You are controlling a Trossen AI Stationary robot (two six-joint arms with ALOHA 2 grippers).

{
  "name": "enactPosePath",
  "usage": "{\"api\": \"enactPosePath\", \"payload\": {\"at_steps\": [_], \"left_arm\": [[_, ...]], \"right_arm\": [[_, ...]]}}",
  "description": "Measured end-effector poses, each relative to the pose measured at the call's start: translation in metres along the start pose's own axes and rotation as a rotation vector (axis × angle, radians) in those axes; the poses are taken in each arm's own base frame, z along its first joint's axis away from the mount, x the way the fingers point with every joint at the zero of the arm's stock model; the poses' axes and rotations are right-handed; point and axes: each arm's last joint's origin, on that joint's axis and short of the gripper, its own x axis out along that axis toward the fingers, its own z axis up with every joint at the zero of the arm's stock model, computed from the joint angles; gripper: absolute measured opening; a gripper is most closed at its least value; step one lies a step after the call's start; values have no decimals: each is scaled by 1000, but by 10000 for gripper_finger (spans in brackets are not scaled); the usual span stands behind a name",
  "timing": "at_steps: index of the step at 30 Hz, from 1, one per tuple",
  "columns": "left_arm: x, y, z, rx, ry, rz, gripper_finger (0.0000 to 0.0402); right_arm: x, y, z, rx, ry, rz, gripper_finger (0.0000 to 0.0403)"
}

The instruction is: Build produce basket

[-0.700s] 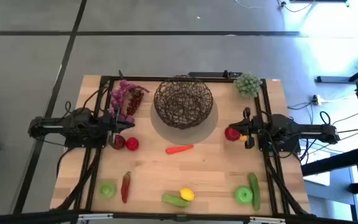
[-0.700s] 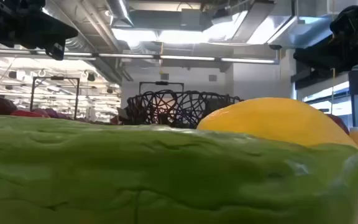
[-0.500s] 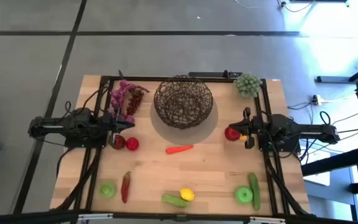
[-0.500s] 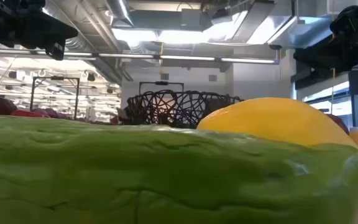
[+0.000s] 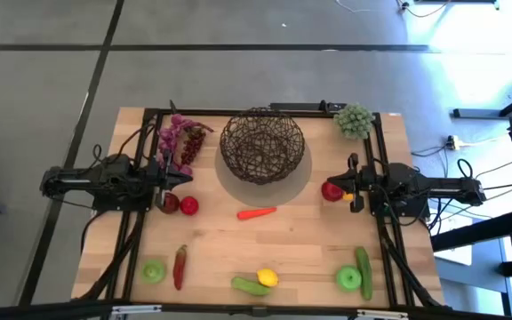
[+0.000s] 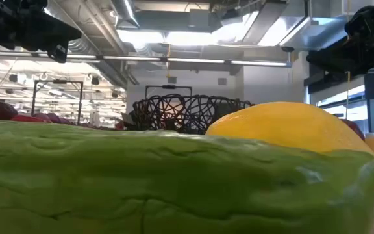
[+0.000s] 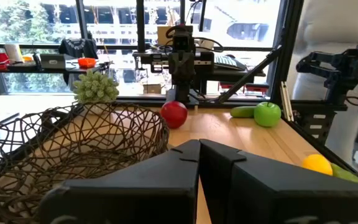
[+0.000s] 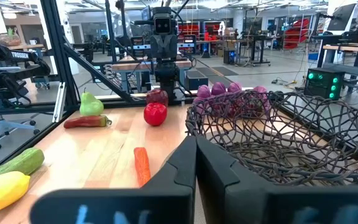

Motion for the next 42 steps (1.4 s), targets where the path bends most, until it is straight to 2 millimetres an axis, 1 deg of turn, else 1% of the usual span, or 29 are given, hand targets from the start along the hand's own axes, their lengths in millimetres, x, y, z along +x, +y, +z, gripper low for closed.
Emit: {"api": "enactPosePath", "payload": {"at_steps": [25, 27, 29, 31, 34, 37, 42], "left_arm": [[0, 0, 0, 0, 0, 0, 0], [0, 0, 0, 0, 0, 0, 0], [0, 0, 0, 0, 0, 0, 0], [0, 0, 0, 0, 0, 0, 0], [0, 0, 0, 0, 0, 0, 0], [0, 0, 0, 0, 0, 0, 0], [0, 0, 0, 0, 0, 0, 0]], "right_arm": [[0, 0, 0, 0, -1, 0, 10], [0, 0, 0, 12, -5, 1, 10], [0, 0, 2, 62, -18, 2, 9], [-1, 0, 8, 81, -29, 4, 9], [-5, 2, 23, 77, -9, 39, 9], [-12, 3, 38, 86, 96, 32, 9], [-15, 1, 68, 200, 227, -78, 9]]}}
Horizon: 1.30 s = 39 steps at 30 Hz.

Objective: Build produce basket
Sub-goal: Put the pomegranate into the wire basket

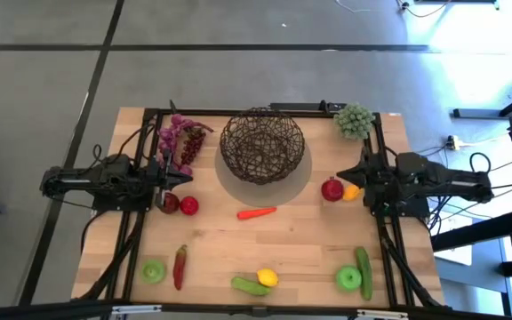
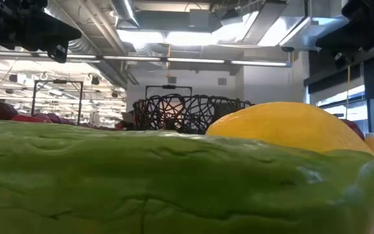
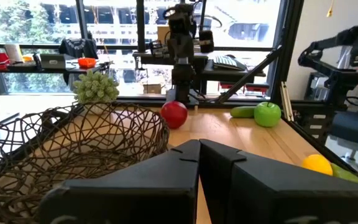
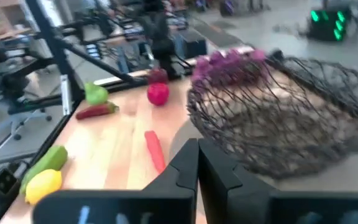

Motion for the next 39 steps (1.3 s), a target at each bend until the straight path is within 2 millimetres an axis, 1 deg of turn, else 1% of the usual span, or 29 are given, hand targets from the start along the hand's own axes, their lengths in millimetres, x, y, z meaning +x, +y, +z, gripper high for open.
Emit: {"api": "enactPosePath", "payload": {"at_steps": [5, 11, 15, 17, 19, 22, 25, 34, 39], "left_arm": [[0, 0, 0, 0, 0, 0, 0], [0, 0, 0, 0, 0, 0, 0], [0, 0, 0, 0, 0, 0, 0], [0, 0, 0, 0, 0, 0, 0], [0, 0, 0, 0, 0, 0, 0], [0, 0, 0, 0, 0, 0, 0], [0, 0, 0, 0, 0, 0, 0], [0, 0, 0, 0, 0, 0, 0], [0, 0, 0, 0, 0, 0, 0]], "right_arm": [[3, 4, 24, 191, 145, -141, 9], [17, 11, 44, 377, 370, -291, 9], [25, 12, 51, 481, 476, -445, 10], [28, 13, 52, 537, 526, -504, 10], [32, 13, 53, 557, 557, -530, 10], [38, 15, 51, 561, 611, -512, 10], [43, 15, 50, 552, 627, -507, 10], [45, 15, 49, 792, 572, -592, 10], [45, 16, 49, 827, 580, -592, 10]]}}
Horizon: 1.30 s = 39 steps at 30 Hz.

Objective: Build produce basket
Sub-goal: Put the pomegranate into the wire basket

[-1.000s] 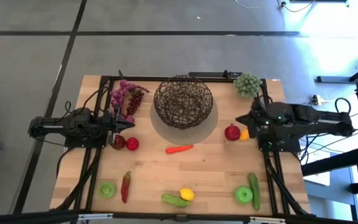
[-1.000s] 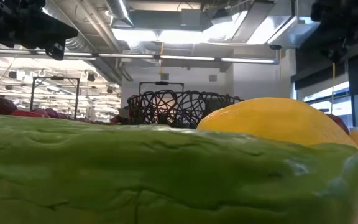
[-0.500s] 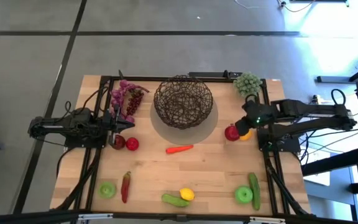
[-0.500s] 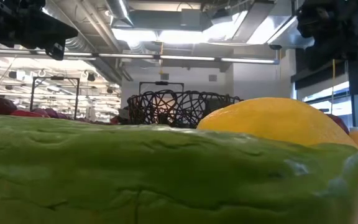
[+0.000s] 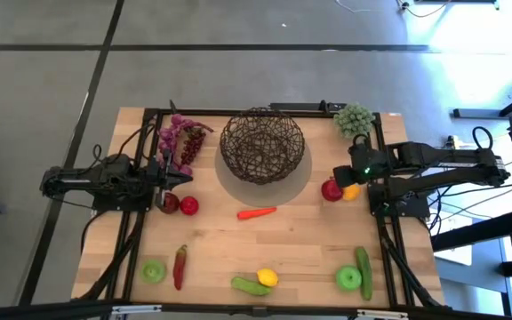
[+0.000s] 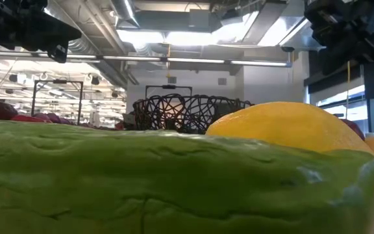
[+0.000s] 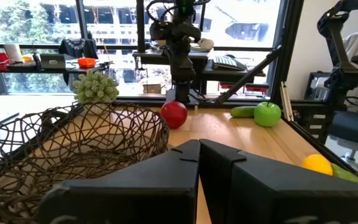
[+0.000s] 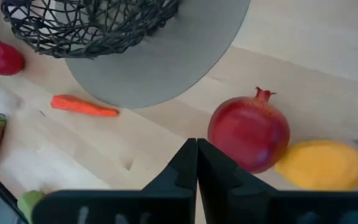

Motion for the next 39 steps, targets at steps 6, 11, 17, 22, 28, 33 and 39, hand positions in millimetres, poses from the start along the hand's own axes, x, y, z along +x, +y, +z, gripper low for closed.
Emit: {"api": "enactPosePath", "payload": {"at_steps": [6, 11, 17, 22, 28, 33, 39], "left_arm": [[0, 0, 0, 0, 0, 0, 0], [0, 0, 0, 0, 0, 0, 0], [0, 0, 0, 0, 0, 0, 0], [0, 0, 0, 0, 0, 0, 0], [0, 0, 0, 0, 0, 0, 0], [0, 0, 0, 0, 0, 0, 0], [0, 0, 0, 0, 0, 0, 0]], "right_arm": [[0, 2, -2, -11, 64, 37, 24], [0, 2, -2, -52, 71, 40, 81], [2, 3, -2, -57, 79, 29, 174], [6, 5, -2, -61, 101, 17, 248], [9, 6, -1, -115, 85, 1, 309], [9, 11, 1, -112, 54, 49, 314], [9, 13, 1, -105, 72, 77, 314]]}}
